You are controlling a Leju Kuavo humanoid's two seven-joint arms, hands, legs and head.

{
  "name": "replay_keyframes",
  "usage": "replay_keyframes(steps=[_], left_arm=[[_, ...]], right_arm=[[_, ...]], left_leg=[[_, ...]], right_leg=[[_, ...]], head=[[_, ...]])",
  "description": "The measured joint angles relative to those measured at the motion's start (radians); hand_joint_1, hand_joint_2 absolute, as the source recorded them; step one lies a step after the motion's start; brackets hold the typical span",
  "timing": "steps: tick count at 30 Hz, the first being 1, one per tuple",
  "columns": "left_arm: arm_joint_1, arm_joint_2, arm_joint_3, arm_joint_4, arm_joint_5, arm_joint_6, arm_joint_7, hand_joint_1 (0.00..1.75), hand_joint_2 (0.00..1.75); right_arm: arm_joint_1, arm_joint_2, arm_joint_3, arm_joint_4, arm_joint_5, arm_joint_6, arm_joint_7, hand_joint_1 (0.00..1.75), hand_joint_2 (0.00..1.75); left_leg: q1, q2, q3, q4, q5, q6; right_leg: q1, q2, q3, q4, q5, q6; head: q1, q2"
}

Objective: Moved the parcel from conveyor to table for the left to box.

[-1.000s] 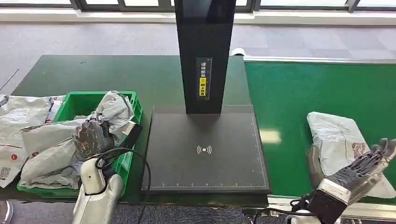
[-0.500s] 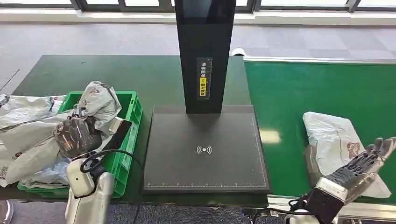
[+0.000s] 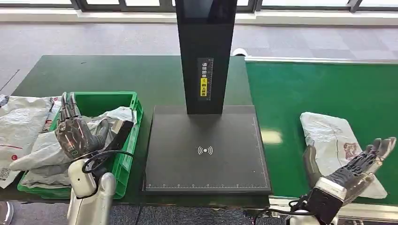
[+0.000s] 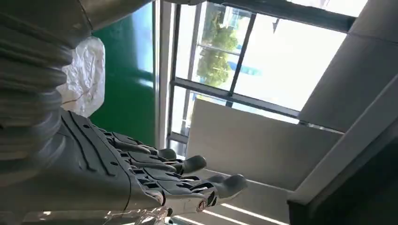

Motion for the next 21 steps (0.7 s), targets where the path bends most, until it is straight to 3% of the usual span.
replay_keyframes(steps=[21], left_arm=[[-0.002,-0.033,0.072,-0.017,0.123,0.0,-0.152,0.0,1.75]], right_arm=[[-0.006,-0.001,0.019,0.031,-0.007,0.0,0.0,0.0,1.75]], left_leg=[[0.0,0.0,0.0,0.0,0.0,0.0]], right_leg=[[0.0,0.0,0.0,0.0,0.0,0.0]], head=[[0.0,0.0]])
